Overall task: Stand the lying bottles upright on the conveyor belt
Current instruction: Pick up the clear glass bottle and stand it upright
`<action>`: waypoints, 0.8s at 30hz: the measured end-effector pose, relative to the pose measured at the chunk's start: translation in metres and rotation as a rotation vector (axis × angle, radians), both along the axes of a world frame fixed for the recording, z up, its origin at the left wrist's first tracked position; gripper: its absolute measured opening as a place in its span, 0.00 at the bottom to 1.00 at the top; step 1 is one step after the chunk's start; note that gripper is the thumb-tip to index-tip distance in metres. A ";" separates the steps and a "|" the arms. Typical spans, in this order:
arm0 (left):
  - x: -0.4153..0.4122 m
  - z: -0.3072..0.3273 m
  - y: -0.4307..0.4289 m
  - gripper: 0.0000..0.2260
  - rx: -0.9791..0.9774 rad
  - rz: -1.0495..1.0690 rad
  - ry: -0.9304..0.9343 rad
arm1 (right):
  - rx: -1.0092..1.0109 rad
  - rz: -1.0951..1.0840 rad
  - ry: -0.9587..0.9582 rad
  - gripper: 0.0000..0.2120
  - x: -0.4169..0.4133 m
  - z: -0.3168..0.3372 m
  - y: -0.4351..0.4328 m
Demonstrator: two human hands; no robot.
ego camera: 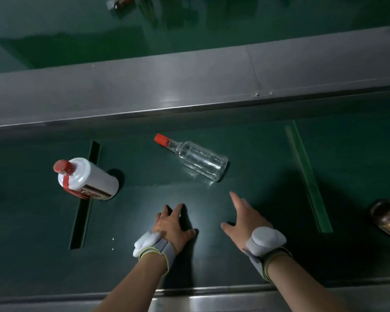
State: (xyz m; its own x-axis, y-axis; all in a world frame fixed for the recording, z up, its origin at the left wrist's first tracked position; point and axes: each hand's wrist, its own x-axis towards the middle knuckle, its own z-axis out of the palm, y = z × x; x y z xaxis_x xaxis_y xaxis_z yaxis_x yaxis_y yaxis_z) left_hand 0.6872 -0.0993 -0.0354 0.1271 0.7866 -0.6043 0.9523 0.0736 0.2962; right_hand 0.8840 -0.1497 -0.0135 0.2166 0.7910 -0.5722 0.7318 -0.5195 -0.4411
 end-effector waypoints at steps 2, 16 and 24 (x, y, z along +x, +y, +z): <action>0.000 -0.005 0.005 0.38 -0.013 -0.017 0.036 | 0.083 0.043 -0.073 0.39 -0.002 0.002 0.026; 0.003 -0.009 0.013 0.40 -0.201 0.012 0.113 | 0.159 0.350 -0.440 0.42 -0.027 -0.018 0.150; 0.004 -0.010 0.014 0.41 -0.250 -0.024 0.116 | 0.139 0.370 -0.373 0.49 -0.035 -0.034 0.184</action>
State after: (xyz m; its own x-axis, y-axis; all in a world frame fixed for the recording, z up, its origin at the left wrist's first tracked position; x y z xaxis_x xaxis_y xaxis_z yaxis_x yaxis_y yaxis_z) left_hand 0.6909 -0.0858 -0.0449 0.0627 0.6085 -0.7911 0.9810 0.1081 0.1609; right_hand 0.8494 0.0339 -0.0474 0.0774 0.9155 -0.3947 0.9748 -0.1525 -0.1625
